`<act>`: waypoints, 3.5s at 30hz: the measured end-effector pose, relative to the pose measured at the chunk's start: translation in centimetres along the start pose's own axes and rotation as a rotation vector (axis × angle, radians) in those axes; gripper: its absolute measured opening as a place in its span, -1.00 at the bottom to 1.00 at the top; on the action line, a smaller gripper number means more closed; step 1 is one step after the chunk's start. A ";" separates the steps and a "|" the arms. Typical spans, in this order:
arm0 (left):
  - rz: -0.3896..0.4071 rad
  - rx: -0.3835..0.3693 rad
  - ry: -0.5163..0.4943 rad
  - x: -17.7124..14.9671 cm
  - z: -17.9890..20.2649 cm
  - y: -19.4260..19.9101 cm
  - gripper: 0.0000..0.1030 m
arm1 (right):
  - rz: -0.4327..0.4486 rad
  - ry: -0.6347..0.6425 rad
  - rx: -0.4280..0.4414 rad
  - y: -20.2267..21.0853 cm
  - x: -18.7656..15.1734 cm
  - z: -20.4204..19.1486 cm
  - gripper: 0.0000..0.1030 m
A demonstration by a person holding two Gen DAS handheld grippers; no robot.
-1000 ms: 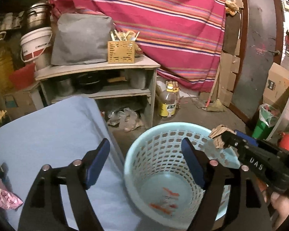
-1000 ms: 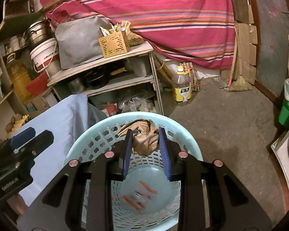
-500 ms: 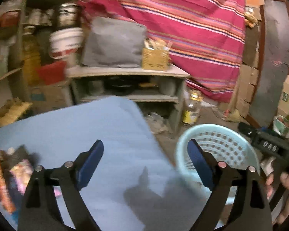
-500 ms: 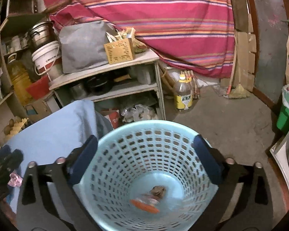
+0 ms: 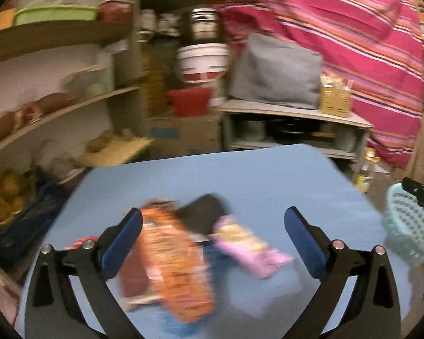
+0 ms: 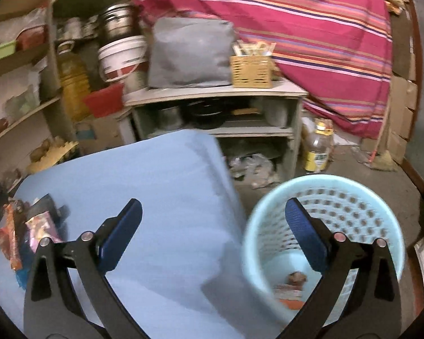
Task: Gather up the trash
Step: 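Grasp the red-white wrapper with the left gripper while the right grasps the pink snack bag, then lift both held items and carry them over the blue basket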
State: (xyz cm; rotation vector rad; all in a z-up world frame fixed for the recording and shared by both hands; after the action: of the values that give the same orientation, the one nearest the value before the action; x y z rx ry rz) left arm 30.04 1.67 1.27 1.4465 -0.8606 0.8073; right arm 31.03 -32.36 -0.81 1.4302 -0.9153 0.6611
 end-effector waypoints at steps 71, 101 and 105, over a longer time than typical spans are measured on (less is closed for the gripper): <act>-0.230 0.130 0.240 -9.5 -19.0 -4.7 -0.64 | -0.180 0.410 0.228 -6.5 -7.5 -23.5 0.50; -0.083 0.154 0.222 -4.2 -16.4 0.7 -0.66 | -0.072 0.337 0.219 -3.4 -2.6 -18.1 -0.97; -0.058 0.131 0.200 -3.0 -14.3 1.3 -0.66 | -0.050 0.322 0.190 -1.9 -2.0 -15.4 -0.97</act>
State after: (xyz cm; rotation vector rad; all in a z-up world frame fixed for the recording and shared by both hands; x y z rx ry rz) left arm 27.52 16.04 -0.04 1.4686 -0.6208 0.9610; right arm 33.56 -17.02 -2.20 1.4542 -0.5741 0.9288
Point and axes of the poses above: each gripper's, at about its wrist camera, not at the fingertips, and y roughly against the way its jaws point, z to its right, x to its top, the point moved 7 cm from there along -y, roughly the way its jaws point, and after that the axes turned 1 degree about -z, right-handed, at the moved point
